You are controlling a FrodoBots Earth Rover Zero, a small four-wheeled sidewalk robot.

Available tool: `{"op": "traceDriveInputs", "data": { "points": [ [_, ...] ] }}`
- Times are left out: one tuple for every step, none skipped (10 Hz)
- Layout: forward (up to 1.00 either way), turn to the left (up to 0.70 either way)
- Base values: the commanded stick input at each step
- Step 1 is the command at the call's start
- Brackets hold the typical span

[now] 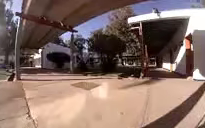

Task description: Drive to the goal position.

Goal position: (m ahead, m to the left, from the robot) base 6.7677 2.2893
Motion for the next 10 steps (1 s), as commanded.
{"op": "traceDriveInputs", "data": {
  "points": [
    [0.70, 0.00],
    [0.70, 0.00],
    [0.70, 0.00],
    [0.70, 0.00],
    [0.70, 0.00],
    [0.70, 0.00],
    [0.70, 0.00],
    [0.70, 0.00],
    [0.70, 0.00],
    [0.70, 0.35]
  ]
}}
